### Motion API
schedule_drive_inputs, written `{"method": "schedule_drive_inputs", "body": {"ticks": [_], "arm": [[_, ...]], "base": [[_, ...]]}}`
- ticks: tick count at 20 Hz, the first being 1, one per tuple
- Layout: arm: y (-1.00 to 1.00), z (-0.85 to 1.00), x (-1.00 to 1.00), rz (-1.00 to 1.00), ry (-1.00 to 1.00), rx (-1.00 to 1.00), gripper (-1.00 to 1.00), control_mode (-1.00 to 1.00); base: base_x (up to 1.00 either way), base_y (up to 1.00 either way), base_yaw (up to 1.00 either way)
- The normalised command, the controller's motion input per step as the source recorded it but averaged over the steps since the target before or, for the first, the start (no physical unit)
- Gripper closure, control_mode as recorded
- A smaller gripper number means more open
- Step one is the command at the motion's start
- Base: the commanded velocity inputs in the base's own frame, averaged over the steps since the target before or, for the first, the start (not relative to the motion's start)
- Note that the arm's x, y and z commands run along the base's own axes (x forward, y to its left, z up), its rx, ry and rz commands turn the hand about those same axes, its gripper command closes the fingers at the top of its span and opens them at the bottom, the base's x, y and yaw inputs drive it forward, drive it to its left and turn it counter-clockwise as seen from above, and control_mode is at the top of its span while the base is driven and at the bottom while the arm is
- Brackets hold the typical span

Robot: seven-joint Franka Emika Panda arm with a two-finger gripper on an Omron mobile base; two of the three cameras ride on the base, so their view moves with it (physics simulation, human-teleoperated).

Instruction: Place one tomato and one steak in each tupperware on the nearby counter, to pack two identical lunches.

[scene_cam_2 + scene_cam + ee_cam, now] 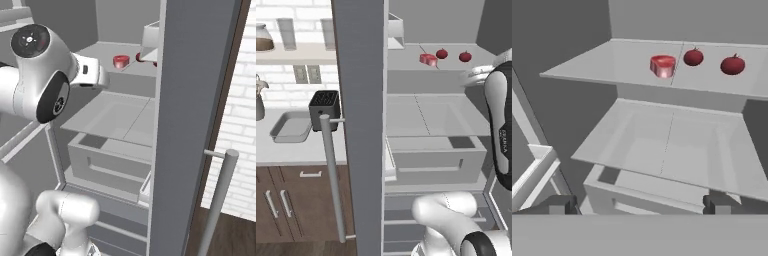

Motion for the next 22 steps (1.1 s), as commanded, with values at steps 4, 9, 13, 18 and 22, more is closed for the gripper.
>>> {"method": "schedule_drive_inputs", "body": {"ticks": [4,9,13,18,22], "arm": [[0.03,0.07,0.71,0.00,0.09,-0.02,-1.00,-1.00],[0.00,-0.19,0.83,0.02,0.01,-0.01,-1.00,-1.00],[0.00,-0.26,0.89,0.01,-0.04,-0.02,-1.00,-1.00],[-0.01,-0.11,0.89,0.00,0.03,0.00,-1.00,-1.00],[-0.04,-0.07,0.96,0.00,0.16,0.00,-1.00,-1.00]], "base": [[0.00,0.00,0.00],[0.00,0.00,0.00],[0.00,0.00,0.00],[0.00,0.00,0.00],[0.00,0.00,0.00]]}}
